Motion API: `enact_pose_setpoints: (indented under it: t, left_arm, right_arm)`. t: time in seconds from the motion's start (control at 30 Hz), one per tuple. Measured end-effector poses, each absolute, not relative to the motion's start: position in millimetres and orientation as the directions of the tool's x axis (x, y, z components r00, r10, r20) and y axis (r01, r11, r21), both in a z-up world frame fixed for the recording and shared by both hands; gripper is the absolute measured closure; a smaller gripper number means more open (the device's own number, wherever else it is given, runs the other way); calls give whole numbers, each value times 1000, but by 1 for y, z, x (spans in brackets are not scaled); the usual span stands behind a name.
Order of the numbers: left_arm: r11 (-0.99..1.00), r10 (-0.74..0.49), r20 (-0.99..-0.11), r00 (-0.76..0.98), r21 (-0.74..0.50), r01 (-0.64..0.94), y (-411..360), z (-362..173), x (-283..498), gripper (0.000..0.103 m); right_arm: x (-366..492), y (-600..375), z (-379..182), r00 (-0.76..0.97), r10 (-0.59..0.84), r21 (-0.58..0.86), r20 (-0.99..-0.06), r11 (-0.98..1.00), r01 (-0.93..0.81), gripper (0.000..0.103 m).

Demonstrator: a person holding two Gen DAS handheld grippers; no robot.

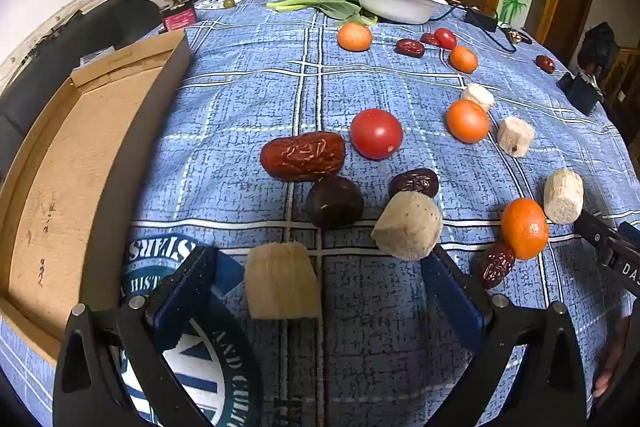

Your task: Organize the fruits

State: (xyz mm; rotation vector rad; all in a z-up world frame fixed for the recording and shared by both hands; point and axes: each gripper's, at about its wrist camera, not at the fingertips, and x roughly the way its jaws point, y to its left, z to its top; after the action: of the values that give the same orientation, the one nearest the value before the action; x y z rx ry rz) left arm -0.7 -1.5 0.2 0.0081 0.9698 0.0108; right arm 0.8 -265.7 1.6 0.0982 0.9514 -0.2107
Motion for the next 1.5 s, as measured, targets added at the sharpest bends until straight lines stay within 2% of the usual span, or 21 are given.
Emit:
enact_pose_setpoints:
  t: [0.3, 0.47, 0.63, 0.67, 0.77, 0.8, 0.93, 1.1, 1.5]
  left_arm:
    - [999, -33, -850, 526, -6, 53, 8, 9, -10, 0]
    - [996, -23, -780, 626, 37, 83, 1, 38, -40, 0]
    - [997, 10, -708, 706, 58, 45, 8, 62, -68, 1]
    - [998, 5, -704, 710, 50, 43, 11, 64, -73, 6]
    - [997, -48, -722, 691, 7, 76, 19, 69, -82, 29]
    - [997, -62, -730, 681, -10, 80, 22, 68, -82, 32]
    - [996, -86, -710, 699, -37, 85, 29, 72, -98, 32]
    - [997, -55, -657, 752, 4, 77, 34, 82, -116, 32]
    - [997, -37, -626, 779, 25, 68, 38, 88, -128, 32]
  right_arm:
    - [2, -266, 3, 554, -136, -20, -821, 977, 211, 1]
    - [-5, -259, 17, 581, -199, -83, -789, 972, 220, 1]
    - [-41, -240, 58, 701, -185, -54, -689, 977, 205, 1]
    - [-49, -235, 65, 726, -179, -47, -664, 979, 199, 1]
    - [-72, -219, 84, 789, -170, -35, -590, 982, 185, 1]
    - [-80, -214, 88, 805, -170, -35, -569, 983, 183, 1]
    - [-99, -194, 93, 834, -147, -32, -532, 988, 153, 1]
    - [-114, -181, 89, 843, -133, -33, -522, 990, 135, 1]
    - [-118, -160, 80, 827, -117, -66, -551, 993, 96, 1]
